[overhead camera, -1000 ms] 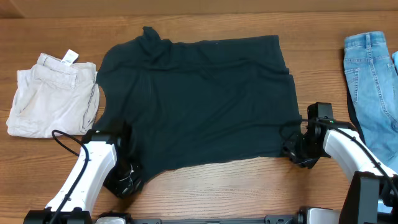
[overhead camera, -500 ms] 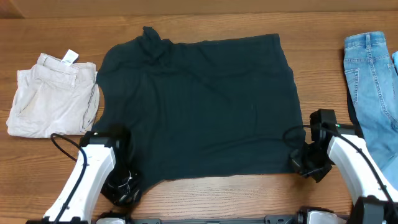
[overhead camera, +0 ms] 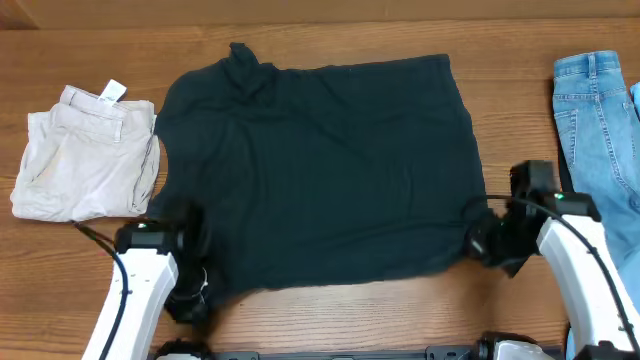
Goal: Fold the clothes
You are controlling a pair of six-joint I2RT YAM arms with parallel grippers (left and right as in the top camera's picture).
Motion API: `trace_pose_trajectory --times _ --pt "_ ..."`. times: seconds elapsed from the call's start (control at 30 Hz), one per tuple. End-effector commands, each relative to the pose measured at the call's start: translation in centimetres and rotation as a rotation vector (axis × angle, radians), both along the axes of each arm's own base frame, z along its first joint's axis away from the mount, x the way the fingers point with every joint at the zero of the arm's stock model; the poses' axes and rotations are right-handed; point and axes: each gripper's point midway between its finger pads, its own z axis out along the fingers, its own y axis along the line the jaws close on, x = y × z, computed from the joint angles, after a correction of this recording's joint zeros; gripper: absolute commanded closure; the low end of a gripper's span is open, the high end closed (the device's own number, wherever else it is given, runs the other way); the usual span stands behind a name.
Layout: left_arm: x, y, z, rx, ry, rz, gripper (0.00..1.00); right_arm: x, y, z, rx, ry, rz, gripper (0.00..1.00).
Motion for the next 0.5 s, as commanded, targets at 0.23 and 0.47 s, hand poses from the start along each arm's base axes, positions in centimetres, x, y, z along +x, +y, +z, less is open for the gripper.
trace_pose_trajectory --times 0.23,0.47 --pt "12.0 0.8 5.9 0.047 -0.496 -0.142 0.96 7.9 -0.1 4.3 0.005 -0.348 0.059 0.96" --pt "18.4 3.3 7.0 0.228 -0.681 -0.259 0.96 12.6 -1.1 3.5 -0.028 -0.461 0.026 0.96"
